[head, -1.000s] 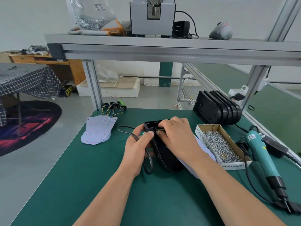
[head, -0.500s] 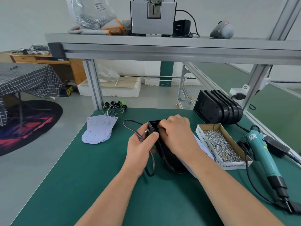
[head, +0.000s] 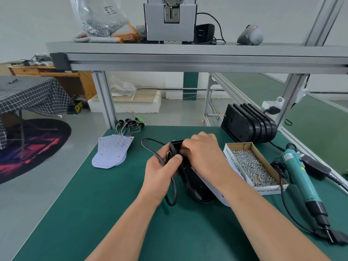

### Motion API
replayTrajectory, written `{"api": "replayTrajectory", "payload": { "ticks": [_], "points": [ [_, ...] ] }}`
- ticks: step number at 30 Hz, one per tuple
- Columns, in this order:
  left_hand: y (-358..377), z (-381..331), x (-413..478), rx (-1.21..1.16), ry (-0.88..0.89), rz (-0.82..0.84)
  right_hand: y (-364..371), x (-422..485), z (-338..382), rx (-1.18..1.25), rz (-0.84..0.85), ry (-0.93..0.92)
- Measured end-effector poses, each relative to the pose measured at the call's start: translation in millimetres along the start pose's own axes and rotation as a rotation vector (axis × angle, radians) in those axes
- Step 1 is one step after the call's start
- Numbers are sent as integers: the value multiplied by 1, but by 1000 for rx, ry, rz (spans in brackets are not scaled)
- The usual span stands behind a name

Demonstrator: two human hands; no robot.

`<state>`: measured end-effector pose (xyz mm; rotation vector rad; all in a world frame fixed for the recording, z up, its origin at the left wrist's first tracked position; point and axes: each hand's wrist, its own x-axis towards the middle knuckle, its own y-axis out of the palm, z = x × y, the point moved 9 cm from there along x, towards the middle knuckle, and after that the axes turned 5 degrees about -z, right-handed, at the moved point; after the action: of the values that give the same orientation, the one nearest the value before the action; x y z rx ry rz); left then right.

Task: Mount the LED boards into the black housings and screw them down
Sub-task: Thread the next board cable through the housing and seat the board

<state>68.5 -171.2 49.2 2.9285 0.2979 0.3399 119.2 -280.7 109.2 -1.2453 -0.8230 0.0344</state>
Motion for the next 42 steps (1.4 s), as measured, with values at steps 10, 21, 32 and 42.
{"api": "replayTrajectory", "payload": {
  "ticks": [10, 21, 32, 42],
  "points": [
    [-5, -1, 3, -17, 6, 8, -12, -4, -10, 275, 31, 128],
    [-3, -13, 4, 187, 90, 6, -14, -5, -10, 388, -18, 200],
    [0, -14, 6, 214, 133, 13, 8, -3, -7, 213, 123, 123],
    [-17, 18, 13, 42, -47, -40, -3, -6, -30, 577, 95, 219]
  ]
}}
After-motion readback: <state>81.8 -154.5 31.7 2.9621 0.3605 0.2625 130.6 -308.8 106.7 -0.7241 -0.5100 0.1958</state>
